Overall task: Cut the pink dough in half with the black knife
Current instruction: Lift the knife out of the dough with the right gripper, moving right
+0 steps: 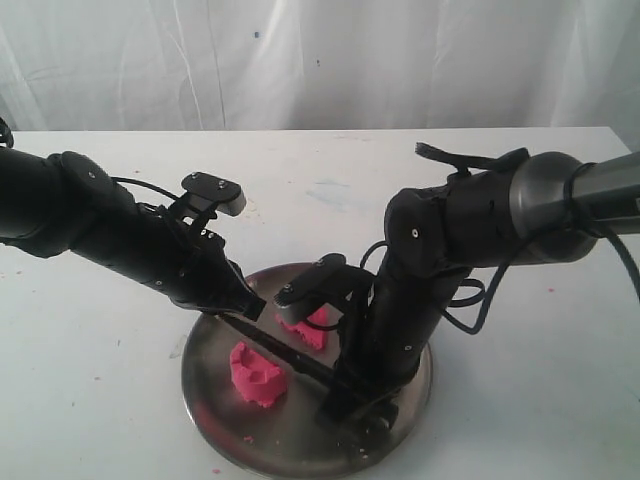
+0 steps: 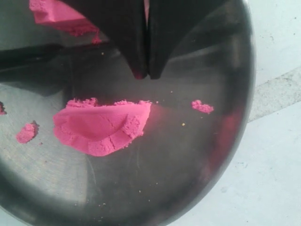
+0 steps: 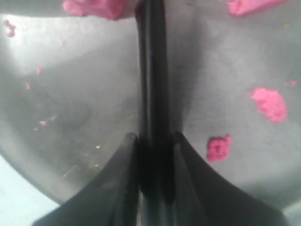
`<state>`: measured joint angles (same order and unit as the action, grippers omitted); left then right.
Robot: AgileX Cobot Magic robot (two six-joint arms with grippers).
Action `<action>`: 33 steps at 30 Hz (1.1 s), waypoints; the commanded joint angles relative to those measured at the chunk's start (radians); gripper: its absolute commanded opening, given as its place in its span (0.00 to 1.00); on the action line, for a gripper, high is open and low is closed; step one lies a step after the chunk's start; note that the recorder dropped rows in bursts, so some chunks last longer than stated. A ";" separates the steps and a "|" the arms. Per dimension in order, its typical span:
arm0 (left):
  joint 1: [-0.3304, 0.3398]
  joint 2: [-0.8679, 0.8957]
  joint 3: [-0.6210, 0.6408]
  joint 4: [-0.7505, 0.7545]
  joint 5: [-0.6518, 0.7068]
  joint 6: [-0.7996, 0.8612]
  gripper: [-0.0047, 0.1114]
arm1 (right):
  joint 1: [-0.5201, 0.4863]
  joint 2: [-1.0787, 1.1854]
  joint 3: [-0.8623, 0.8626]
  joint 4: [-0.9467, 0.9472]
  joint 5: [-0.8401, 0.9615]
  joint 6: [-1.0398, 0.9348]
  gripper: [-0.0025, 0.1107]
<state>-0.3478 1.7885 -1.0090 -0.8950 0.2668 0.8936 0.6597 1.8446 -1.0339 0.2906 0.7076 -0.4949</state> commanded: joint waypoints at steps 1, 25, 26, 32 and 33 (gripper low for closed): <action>-0.002 -0.012 0.000 -0.010 0.015 -0.002 0.04 | 0.001 0.001 0.000 -0.140 -0.021 0.179 0.02; -0.002 -0.071 -0.011 -0.016 0.029 -0.002 0.04 | 0.005 -0.179 0.000 -0.215 -0.024 0.150 0.02; -0.002 -0.076 -0.011 -0.016 0.036 -0.002 0.04 | -0.001 -0.179 0.000 -0.261 -0.024 0.186 0.02; -0.002 -0.096 -0.011 -0.016 0.075 -0.002 0.04 | -0.087 -0.177 0.004 -0.463 -0.023 0.447 0.02; -0.002 -0.096 -0.011 -0.016 0.075 -0.002 0.04 | -0.092 -0.177 0.016 -0.463 -0.031 0.447 0.02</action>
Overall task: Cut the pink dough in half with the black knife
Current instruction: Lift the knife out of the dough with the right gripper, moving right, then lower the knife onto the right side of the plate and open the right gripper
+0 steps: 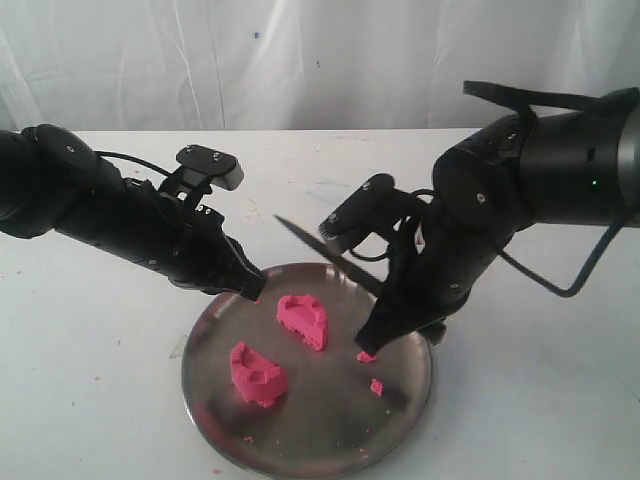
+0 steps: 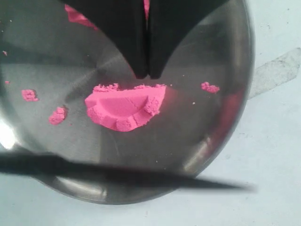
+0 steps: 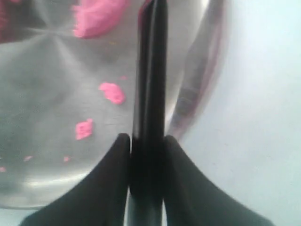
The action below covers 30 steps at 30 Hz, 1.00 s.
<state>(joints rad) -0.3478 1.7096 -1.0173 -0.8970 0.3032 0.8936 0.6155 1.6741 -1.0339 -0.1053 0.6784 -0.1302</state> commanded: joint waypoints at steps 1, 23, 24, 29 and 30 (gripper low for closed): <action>-0.002 -0.017 -0.003 -0.014 0.040 -0.002 0.04 | -0.048 -0.006 0.031 -0.067 -0.014 0.080 0.02; -0.002 -0.017 -0.003 -0.014 0.046 -0.002 0.04 | -0.048 0.081 0.104 0.055 -0.229 0.085 0.02; -0.002 -0.017 -0.003 -0.014 0.040 -0.002 0.04 | -0.048 0.081 0.098 0.064 -0.221 0.085 0.02; -0.002 -0.017 -0.003 -0.014 0.032 -0.002 0.04 | -0.048 0.098 0.099 0.064 -0.208 0.083 0.02; -0.002 -0.017 -0.003 -0.014 0.034 -0.002 0.04 | -0.048 0.103 0.099 0.064 -0.205 0.083 0.02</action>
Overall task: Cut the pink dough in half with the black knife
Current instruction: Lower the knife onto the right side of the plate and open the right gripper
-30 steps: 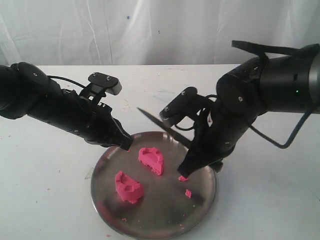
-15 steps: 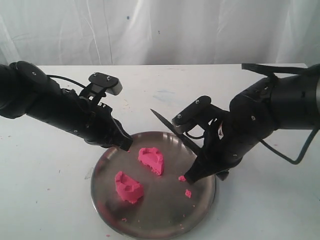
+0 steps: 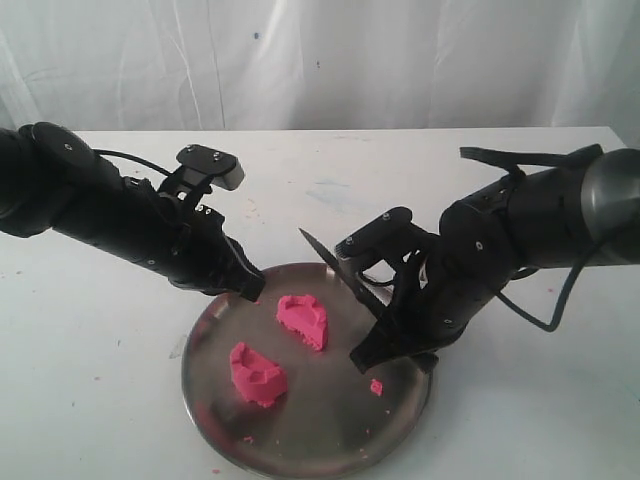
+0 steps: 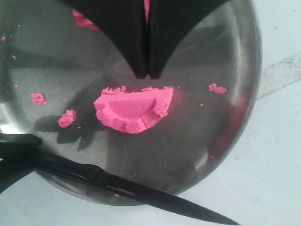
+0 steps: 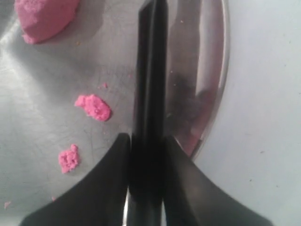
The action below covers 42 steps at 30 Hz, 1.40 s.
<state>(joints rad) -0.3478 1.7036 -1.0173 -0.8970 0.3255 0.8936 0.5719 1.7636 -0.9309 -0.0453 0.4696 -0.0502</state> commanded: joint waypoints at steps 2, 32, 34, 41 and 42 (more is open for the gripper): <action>-0.002 -0.011 -0.003 -0.014 0.024 -0.002 0.04 | -0.005 0.020 -0.004 0.023 0.011 0.003 0.02; -0.002 -0.011 -0.003 -0.014 0.037 -0.002 0.04 | -0.005 0.064 -0.038 0.124 0.041 -0.108 0.38; -0.002 -0.011 -0.003 -0.014 0.037 -0.002 0.04 | -0.005 0.064 -0.059 0.124 0.060 -0.108 0.38; -0.002 -0.029 -0.003 -0.014 0.031 0.000 0.04 | -0.006 -0.014 -0.126 0.073 0.141 -0.100 0.38; -0.002 -0.040 -0.003 -0.007 0.031 0.000 0.04 | -0.013 -0.031 -0.126 0.054 0.132 -0.090 0.38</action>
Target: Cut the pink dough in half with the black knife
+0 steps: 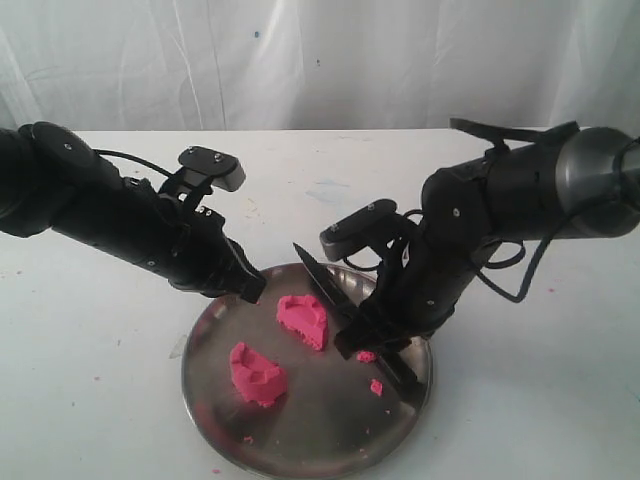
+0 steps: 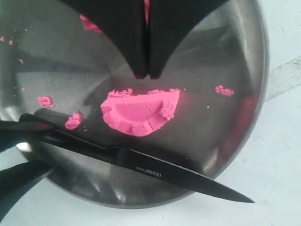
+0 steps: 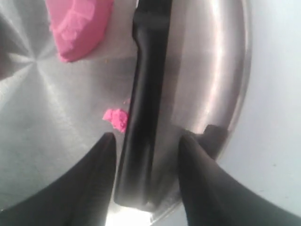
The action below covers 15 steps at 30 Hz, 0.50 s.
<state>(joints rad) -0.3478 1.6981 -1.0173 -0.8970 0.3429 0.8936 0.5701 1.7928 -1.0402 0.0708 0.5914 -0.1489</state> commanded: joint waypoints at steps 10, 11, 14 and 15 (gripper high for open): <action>0.107 -0.082 -0.001 0.282 -0.021 -0.186 0.04 | -0.292 -0.069 -0.015 -0.252 -0.078 0.268 0.08; 0.133 -0.082 0.002 0.314 -0.021 -0.234 0.04 | -0.323 -0.069 -0.011 -0.247 -0.094 0.270 0.05; 0.233 -0.082 0.013 0.364 -0.011 -0.355 0.04 | -0.389 -0.082 0.017 -0.247 -0.157 0.302 0.02; 0.270 -0.082 0.020 0.364 -0.002 -0.386 0.04 | -0.415 -0.088 0.028 -0.247 -0.182 0.314 0.02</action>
<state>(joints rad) -0.1627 1.6279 -1.0151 -0.5657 0.3164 0.6142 0.2132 1.7211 -1.0357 -0.1672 0.4674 0.1322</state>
